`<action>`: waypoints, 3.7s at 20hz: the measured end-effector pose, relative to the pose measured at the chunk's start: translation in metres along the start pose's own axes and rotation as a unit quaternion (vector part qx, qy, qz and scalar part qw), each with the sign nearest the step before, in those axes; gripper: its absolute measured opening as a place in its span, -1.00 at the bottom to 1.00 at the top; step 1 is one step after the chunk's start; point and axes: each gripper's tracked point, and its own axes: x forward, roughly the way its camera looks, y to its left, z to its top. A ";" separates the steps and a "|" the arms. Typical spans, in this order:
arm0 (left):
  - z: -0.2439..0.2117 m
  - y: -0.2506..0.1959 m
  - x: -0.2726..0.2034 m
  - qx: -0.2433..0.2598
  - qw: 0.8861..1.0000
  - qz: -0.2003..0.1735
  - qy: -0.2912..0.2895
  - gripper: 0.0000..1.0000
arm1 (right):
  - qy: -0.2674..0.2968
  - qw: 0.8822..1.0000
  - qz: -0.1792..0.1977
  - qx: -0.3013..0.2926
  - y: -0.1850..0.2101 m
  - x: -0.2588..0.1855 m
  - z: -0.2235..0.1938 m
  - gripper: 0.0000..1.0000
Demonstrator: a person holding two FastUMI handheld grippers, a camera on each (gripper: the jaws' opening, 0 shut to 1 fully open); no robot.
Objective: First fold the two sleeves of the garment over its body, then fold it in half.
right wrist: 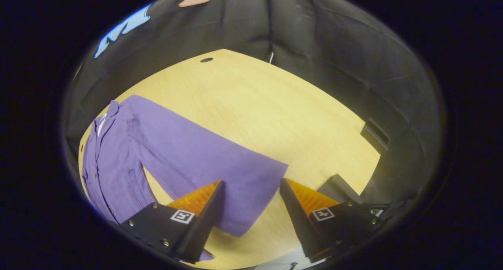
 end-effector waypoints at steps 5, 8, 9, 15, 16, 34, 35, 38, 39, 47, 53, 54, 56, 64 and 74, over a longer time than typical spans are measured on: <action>-0.003 -0.002 0.005 -0.009 1.000 -0.001 0.002 1.00 | 0.020 0.999 0.020 0.015 0.011 0.004 0.007 -0.21; -0.006 0.002 0.004 -0.016 1.000 0.005 0.005 1.00 | 0.039 0.999 0.024 0.018 0.011 0.003 0.007 -0.79; -0.008 0.003 0.002 -0.019 1.000 0.007 0.006 1.00 | 0.033 0.999 0.028 0.018 0.012 0.014 0.013 -0.80; -0.012 0.017 -0.005 -0.023 0.999 0.023 0.009 1.00 | 0.036 0.997 0.052 0.035 0.014 0.003 0.019 -0.96; -0.012 0.018 -0.006 -0.023 0.999 0.024 0.009 1.00 | 0.027 0.997 0.055 0.044 0.015 -0.001 0.027 -0.96; -0.049 0.090 -0.043 -0.061 0.994 0.090 0.033 1.00 | -0.076 0.932 0.338 -0.108 0.381 -0.105 0.152 -0.97; -0.054 0.102 -0.050 -0.064 0.992 0.102 0.037 1.00 | -0.071 0.925 0.353 -0.119 0.407 -0.112 0.143 -0.97; -0.073 0.140 -0.068 -0.074 0.986 0.143 0.053 1.00 | -0.046 0.906 0.391 -0.156 0.481 -0.129 0.107 -0.97; -0.079 0.152 -0.075 -0.077 0.983 0.156 0.059 1.00 | -0.038 0.899 0.401 -0.172 0.504 -0.130 0.091 -0.97; -0.114 0.228 -0.123 -0.089 0.961 0.243 0.092 1.00 | 0.041 0.872 0.405 -0.273 0.593 -0.100 0.020 -0.97; -0.129 0.246 -0.124 -0.098 0.956 0.258 0.101 0.95 | 0.073 0.881 0.367 -0.290 0.600 -0.064 -0.011 -0.86; -0.130 0.246 -0.120 -0.098 0.956 0.256 0.101 0.95 | 0.071 0.882 0.365 -0.290 0.600 -0.062 -0.009 -0.78; -0.131 0.245 -0.113 -0.102 0.957 0.251 0.099 1.00 | 0.065 0.881 0.371 -0.287 0.601 -0.062 -0.006 -0.29; -0.178 0.243 -0.102 -0.137 0.952 0.242 0.127 1.00 | 0.050 0.885 0.367 -0.281 0.569 -0.079 0.011 0.87; -0.306 0.262 -0.113 -0.220 0.915 0.270 0.204 1.00 | 0.019 0.895 0.352 -0.273 0.491 -0.094 0.045 0.88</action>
